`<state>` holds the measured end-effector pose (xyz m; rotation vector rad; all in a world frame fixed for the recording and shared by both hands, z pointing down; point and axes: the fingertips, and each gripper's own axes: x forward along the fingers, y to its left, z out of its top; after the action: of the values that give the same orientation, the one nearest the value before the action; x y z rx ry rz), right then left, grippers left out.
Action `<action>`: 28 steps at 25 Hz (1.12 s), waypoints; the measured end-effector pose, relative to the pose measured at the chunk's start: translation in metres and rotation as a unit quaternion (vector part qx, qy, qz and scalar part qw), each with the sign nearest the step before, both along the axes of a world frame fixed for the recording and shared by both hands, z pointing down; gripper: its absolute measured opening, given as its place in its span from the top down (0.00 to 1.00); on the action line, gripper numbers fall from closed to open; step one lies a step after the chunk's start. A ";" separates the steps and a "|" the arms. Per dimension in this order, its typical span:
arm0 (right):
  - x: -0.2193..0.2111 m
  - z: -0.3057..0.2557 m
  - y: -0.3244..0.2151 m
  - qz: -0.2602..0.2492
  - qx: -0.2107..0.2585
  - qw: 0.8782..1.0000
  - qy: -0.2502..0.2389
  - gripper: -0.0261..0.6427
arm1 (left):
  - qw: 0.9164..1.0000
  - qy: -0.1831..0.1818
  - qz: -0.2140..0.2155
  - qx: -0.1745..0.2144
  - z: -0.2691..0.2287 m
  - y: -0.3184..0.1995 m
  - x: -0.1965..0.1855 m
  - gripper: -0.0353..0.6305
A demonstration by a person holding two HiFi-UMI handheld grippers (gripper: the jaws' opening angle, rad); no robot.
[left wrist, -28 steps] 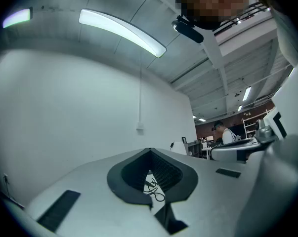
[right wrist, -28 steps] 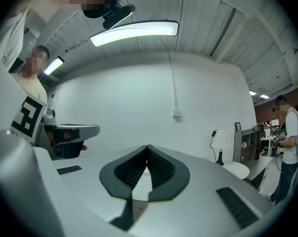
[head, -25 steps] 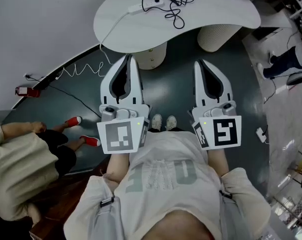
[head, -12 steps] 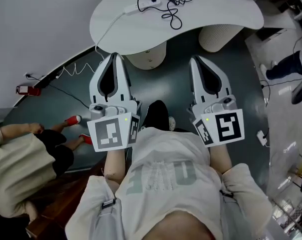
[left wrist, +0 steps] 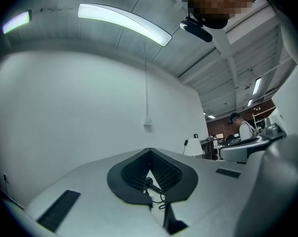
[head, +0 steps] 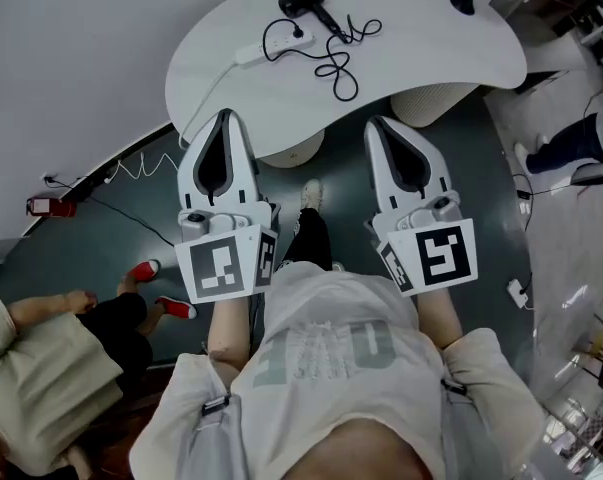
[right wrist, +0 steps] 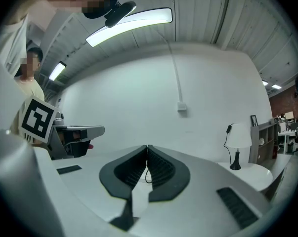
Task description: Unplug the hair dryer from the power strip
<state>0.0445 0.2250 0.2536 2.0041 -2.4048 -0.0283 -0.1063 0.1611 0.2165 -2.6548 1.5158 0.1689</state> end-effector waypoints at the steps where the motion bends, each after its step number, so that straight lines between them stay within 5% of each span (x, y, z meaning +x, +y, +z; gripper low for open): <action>1: 0.003 0.000 -0.013 0.001 0.000 1.000 0.006 0.93 | 1.000 0.002 0.001 -0.001 0.001 -0.015 0.004 0.93; 15: 0.045 -0.021 -0.213 0.003 0.003 1.000 0.000 0.93 | 1.000 0.003 0.020 0.004 -0.017 -0.224 0.049 0.93; 28: 0.072 -0.005 -0.266 -0.018 -0.030 0.999 -0.007 0.93 | 1.000 -0.007 0.018 -0.020 -0.011 -0.272 0.072 0.93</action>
<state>0.1165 -0.0415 0.2483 1.9412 -2.4203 0.0553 -0.0345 -0.1111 0.2056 -2.7094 1.4846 0.1222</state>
